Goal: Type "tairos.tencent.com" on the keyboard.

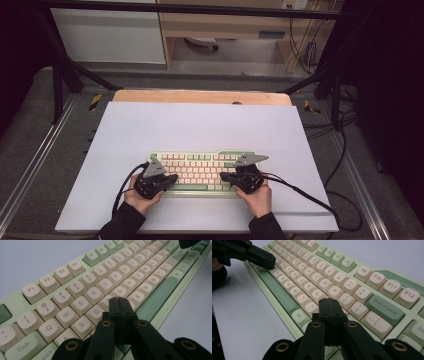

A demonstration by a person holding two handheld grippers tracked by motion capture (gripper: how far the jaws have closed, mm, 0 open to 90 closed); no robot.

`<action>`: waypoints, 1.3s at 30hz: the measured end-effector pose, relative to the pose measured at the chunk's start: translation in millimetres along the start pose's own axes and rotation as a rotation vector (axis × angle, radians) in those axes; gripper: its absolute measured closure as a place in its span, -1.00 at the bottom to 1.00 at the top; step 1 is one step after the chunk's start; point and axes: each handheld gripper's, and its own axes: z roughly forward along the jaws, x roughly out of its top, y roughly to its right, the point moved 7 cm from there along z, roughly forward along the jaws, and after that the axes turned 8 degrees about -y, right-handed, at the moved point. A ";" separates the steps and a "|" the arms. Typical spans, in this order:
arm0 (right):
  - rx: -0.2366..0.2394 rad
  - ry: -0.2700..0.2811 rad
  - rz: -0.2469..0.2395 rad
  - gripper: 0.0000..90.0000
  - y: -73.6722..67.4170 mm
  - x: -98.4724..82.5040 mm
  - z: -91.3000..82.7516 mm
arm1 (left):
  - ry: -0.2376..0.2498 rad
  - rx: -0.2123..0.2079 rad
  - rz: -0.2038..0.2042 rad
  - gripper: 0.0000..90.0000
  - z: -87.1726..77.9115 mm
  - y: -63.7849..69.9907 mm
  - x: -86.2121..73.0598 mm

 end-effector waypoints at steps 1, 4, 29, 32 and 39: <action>0.000 -0.003 0.002 1.00 -0.2 -0.3 0.3 | 0.000 0.000 0.001 1.00 0.0 0.0 0.0; 0.000 -0.005 -0.002 1.00 0.0 -0.9 1.6 | -0.002 0.002 0.003 1.00 0.7 0.0 -0.7; -0.003 -0.009 -0.001 1.00 0.9 -1.5 1.9 | 0.046 0.018 -0.026 1.00 -11.5 -8.4 5.0; -0.004 -0.005 0.003 1.00 1.2 -1.3 1.4 | 0.050 0.020 -0.033 1.00 -11.8 -9.7 6.6; -0.003 -0.005 0.004 1.00 1.2 -1.2 1.2 | 0.055 0.026 -0.043 1.00 -11.1 -12.5 11.8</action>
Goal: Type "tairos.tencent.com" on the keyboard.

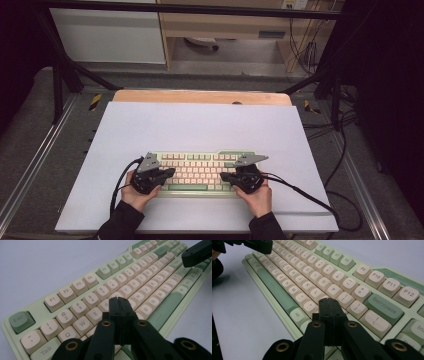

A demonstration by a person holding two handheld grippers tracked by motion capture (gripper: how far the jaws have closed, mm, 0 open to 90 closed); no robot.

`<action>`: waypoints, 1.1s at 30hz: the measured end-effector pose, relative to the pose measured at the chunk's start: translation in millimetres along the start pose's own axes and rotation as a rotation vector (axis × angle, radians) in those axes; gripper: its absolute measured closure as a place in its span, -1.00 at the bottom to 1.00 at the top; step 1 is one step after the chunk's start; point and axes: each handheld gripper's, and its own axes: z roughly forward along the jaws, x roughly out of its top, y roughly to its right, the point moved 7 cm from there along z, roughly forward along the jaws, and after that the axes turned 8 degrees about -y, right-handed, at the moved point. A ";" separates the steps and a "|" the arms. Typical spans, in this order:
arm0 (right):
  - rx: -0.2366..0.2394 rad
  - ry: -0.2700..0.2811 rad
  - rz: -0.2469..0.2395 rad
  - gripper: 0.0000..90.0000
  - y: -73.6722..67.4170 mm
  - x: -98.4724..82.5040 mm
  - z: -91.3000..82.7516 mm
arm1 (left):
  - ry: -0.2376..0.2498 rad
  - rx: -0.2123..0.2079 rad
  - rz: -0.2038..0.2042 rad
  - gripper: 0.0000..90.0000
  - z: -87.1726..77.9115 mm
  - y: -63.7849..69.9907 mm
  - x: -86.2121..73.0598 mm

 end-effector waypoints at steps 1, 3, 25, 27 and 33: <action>0.000 -0.001 -0.001 1.00 0.1 -0.1 0.2 | 0.001 0.000 -0.004 1.00 0.3 -0.5 0.9; -0.001 -0.002 -0.002 1.00 0.2 -0.3 0.4 | 0.002 -0.003 -0.010 1.00 1.7 -1.1 2.5; 0.001 -0.003 -0.002 1.00 0.1 -0.3 1.1 | -0.029 0.064 -0.041 1.00 17.7 -17.0 0.9; 0.001 -0.004 -0.001 1.00 0.1 -0.4 1.1 | -0.033 0.068 -0.042 1.00 18.7 -18.1 0.0; 0.000 -0.004 -0.003 1.00 0.2 -0.4 1.0 | -0.030 0.067 -0.039 1.00 19.5 -18.7 -0.9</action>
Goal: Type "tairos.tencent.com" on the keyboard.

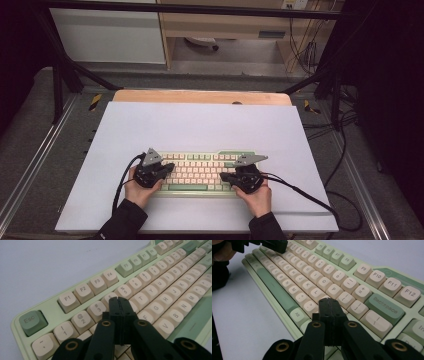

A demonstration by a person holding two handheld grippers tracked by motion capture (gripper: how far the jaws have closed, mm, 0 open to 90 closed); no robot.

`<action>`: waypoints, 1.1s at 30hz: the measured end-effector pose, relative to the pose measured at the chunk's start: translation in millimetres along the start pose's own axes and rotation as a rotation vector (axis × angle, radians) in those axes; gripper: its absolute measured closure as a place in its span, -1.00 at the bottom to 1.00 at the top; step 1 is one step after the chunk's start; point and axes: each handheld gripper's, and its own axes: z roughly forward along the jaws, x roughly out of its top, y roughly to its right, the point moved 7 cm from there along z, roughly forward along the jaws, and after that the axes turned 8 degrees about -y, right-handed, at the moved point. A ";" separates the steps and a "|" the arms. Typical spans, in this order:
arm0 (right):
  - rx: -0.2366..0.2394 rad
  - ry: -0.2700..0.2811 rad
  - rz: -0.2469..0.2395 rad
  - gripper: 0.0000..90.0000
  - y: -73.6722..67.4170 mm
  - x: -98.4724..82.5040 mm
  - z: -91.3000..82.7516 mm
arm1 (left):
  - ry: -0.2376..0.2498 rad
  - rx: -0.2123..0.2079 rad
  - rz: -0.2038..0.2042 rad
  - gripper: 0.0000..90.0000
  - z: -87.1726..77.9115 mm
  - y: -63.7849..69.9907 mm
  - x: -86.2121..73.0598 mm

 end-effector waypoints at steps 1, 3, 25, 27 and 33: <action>0.000 0.000 0.000 1.00 0.0 0.0 0.0 | 0.000 0.000 0.000 1.00 0.1 0.0 -0.1; 0.001 -0.001 0.001 1.00 -0.2 0.0 -0.3 | -0.001 0.000 0.001 1.00 0.4 0.0 -0.4; 0.002 0.011 0.001 1.00 -2.0 1.2 -2.4 | 0.025 -0.029 0.013 1.00 -13.1 2.6 -2.9; 0.007 0.015 0.001 1.00 -2.5 1.7 -2.7 | 0.026 -0.030 0.012 1.00 -15.1 2.3 -3.5; 0.016 0.021 -0.001 1.00 -5.6 3.8 -2.8 | 0.022 -0.033 0.011 1.00 -20.8 0.6 -9.3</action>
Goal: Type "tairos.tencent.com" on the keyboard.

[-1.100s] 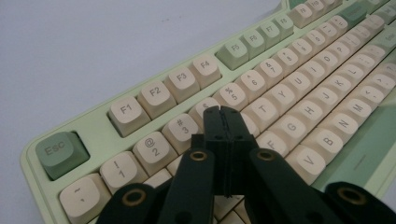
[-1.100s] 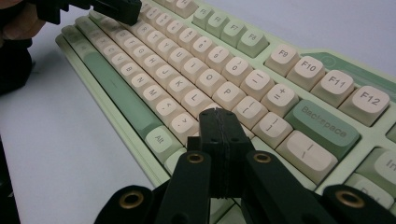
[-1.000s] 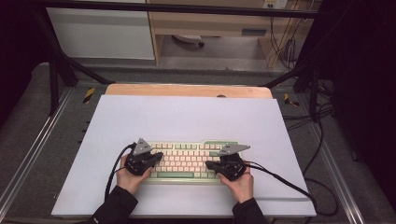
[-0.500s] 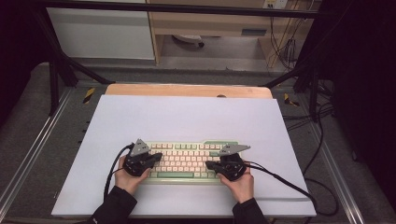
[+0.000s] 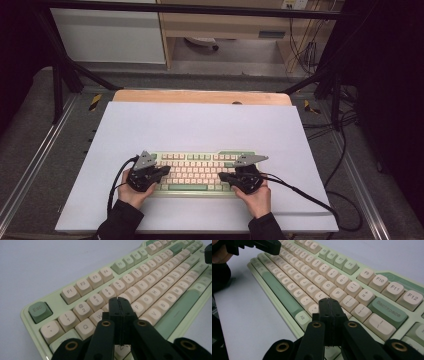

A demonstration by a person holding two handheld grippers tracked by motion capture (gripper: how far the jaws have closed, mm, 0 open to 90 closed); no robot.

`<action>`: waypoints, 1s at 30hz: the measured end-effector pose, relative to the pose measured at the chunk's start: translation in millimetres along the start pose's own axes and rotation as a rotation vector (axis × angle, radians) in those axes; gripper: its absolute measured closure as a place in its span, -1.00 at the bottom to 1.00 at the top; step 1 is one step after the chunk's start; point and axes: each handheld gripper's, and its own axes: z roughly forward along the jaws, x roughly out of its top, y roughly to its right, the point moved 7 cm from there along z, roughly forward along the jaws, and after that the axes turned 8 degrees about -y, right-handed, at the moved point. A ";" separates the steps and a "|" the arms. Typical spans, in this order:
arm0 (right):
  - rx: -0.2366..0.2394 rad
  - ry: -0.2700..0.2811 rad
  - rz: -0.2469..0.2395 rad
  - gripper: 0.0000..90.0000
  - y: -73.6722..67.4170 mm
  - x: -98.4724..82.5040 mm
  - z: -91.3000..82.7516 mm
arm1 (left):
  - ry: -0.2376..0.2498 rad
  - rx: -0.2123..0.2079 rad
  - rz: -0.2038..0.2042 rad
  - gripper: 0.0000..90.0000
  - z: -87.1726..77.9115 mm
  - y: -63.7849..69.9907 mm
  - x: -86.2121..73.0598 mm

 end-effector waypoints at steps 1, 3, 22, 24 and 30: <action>0.002 -0.002 0.001 1.00 -1.3 0.4 0.3 | 0.002 0.000 -0.003 1.00 -1.3 -0.2 -1.0; 0.005 -0.003 -0.008 1.00 -3.3 1.5 1.5 | 0.004 -0.001 -0.004 1.00 -4.5 -1.1 -2.7; 0.040 -0.030 -0.044 1.00 -27.4 15.4 21.6 | 0.013 -0.010 -0.020 1.00 -14.7 -4.8 -9.7; 0.047 -0.025 -0.050 1.00 -30.2 18.5 23.8 | 0.015 -0.010 -0.021 1.00 -14.8 -5.0 -9.8; 0.053 -0.029 -0.060 1.00 -37.1 24.3 32.4 | 0.016 -0.008 -0.024 1.00 -15.2 -5.8 -10.1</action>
